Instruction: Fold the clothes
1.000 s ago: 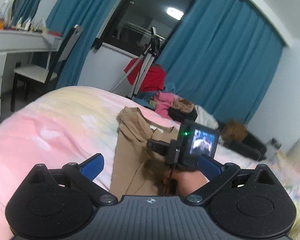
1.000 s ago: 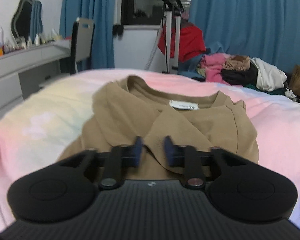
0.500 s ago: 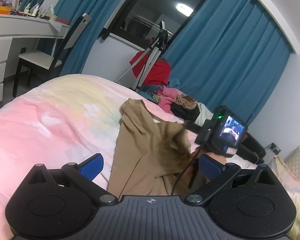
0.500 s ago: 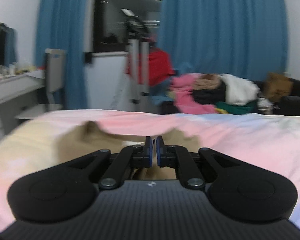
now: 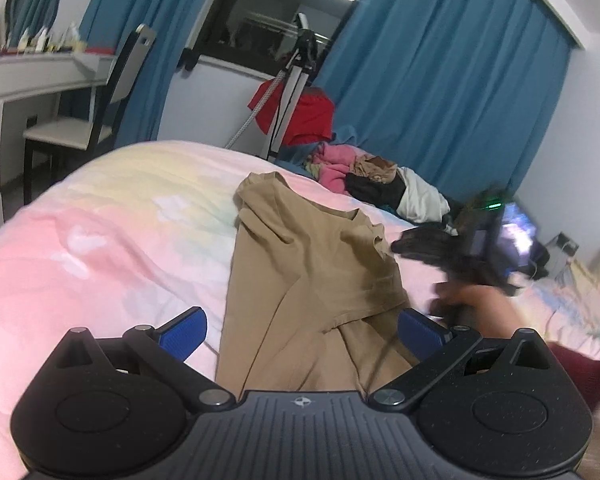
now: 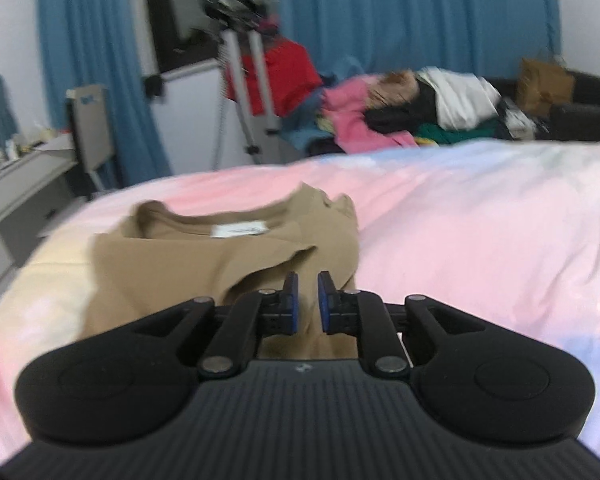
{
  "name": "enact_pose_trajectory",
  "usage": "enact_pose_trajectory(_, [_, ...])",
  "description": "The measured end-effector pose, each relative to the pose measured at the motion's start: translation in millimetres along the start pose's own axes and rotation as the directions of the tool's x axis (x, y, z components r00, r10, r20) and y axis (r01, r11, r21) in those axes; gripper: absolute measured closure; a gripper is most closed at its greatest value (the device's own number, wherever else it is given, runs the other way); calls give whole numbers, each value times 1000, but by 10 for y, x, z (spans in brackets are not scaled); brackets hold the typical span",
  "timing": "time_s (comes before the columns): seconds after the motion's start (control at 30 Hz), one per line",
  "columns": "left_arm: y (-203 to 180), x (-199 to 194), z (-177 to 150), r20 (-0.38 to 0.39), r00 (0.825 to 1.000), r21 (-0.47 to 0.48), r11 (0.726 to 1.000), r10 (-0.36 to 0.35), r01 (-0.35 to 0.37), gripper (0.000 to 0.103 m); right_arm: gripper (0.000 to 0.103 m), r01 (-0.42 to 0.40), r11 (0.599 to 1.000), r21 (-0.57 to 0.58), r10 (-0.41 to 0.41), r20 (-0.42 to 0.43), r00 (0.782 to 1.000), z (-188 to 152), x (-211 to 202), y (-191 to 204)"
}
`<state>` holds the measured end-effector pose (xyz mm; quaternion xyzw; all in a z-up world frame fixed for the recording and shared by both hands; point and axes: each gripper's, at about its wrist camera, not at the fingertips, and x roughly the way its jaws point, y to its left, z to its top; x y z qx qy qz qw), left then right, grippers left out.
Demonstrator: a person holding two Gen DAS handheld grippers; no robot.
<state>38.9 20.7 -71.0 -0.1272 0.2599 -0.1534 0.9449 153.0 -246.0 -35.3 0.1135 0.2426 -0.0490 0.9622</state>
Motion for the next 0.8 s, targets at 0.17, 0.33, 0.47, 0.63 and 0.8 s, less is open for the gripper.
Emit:
enact_pose_trajectory(0.17, [-67,-130,-25,17,1000,35,999,13,-14,1,13,-109,994,7,109,31,994,-165,-880,-71])
enact_pose_trajectory(0.33, [-172,-249,-52,27,999,95,994,45,-48,0,15,-217,976,11,216,63,974,-330,-1760,-141])
enact_pose_trajectory(0.47, [-191,-276,-86,-38,999,86,996,37,-33,0,15,-274,961,36,270,92,959,-581,-2315,-283])
enact_pose_trajectory(0.63, [-62,-317,-173,-137,990,-2,1000,30,-30,0,15,-213,969,124,202,96,975,-903,-2628,-521])
enact_pose_trajectory(0.8, [48,-304,-276,-246,966,-40,995,78,-90,1,15,-100,973,207,90,58,994,-943,-2531,-703])
